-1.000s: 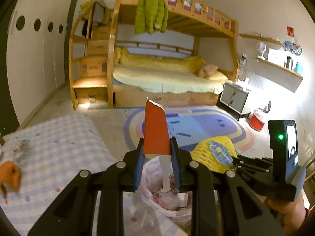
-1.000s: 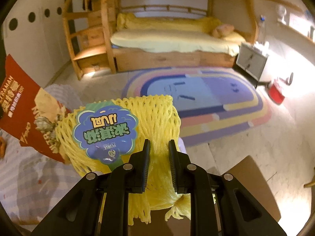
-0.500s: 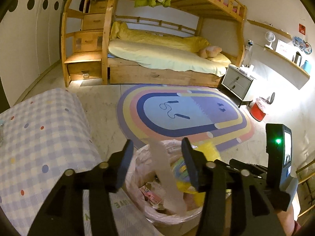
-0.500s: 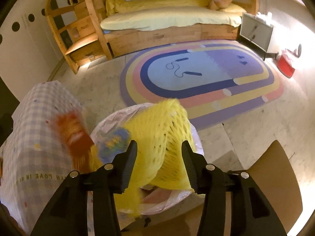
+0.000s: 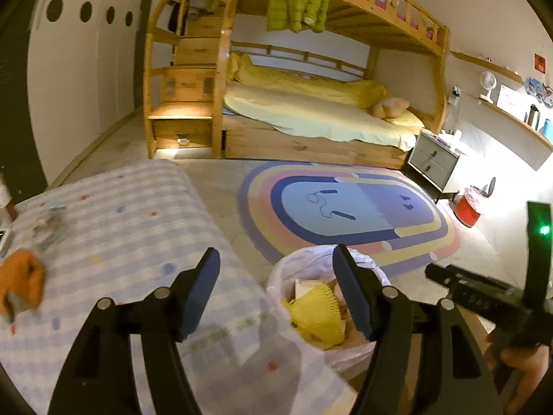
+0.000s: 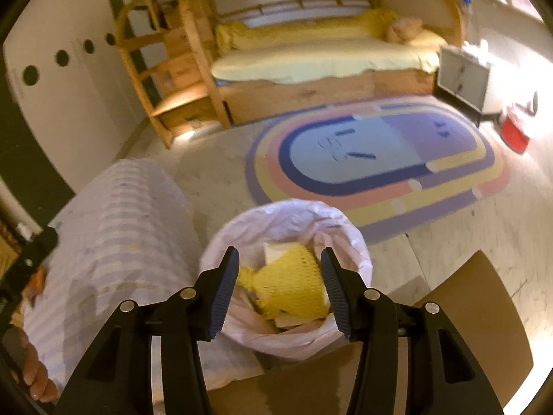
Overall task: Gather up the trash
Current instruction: 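Carry booklet and yellow mesh over the trash bag and open both grippers, then move both grippers back over the bed toward the glove and packaging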
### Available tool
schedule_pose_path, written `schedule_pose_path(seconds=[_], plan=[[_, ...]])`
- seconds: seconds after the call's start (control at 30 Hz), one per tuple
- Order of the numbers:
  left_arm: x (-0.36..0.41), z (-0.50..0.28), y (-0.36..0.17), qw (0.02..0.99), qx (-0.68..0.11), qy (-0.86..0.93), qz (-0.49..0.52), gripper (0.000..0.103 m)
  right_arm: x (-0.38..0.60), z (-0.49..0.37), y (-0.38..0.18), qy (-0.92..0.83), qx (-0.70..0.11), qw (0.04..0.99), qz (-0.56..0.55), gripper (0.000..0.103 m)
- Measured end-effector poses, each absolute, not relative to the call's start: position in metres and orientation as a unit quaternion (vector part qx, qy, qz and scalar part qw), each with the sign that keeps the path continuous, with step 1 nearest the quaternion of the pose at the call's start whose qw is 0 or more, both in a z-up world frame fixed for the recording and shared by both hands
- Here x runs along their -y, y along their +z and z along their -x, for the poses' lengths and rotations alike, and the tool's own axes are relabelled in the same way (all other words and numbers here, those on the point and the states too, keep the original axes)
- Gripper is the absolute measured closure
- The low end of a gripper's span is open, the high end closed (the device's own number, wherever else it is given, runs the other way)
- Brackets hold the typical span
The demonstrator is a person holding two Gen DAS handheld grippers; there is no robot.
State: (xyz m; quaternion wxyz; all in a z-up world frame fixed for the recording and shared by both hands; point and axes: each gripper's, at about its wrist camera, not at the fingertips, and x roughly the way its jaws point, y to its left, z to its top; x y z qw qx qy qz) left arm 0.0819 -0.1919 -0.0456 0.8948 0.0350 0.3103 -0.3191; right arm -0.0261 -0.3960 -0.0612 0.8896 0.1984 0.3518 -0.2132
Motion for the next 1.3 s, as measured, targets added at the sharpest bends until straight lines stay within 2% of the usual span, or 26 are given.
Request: schedule_pose_path(seconds=[0.3,0.6,0.9,1.17,1.3], plan=[[0.106,-0.056,-0.024,0.913,-0.293,-0.283,-0.019,0.033,0.313,0.024,-0.015,-0.091,-0.3,0.938,-0.147,0.052],[0.014,-0.059,-0.023,0.936,-0.281,-0.211,-0.018,0.029,0.228,-0.011,0.002,-0.014,-0.288,0.953,-0.093,0.052],[-0.064,-0.093,-0.048,0.946,-0.299,-0.122,0.017,0.029,0.16,-0.06,-0.011,0.044,-0.293,0.954,-0.046,0.052],[-0.099,-0.145,-0.051,0.948,-0.311,-0.064,0.035,0.029,0.119,-0.139,-0.035,0.082,-0.33,0.94,-0.02,0.052],[-0.102,-0.174,-0.051,0.952,-0.303,-0.036,0.011,0.029,0.109,-0.187,-0.048,0.091,-0.357,0.929,-0.023,0.052]])
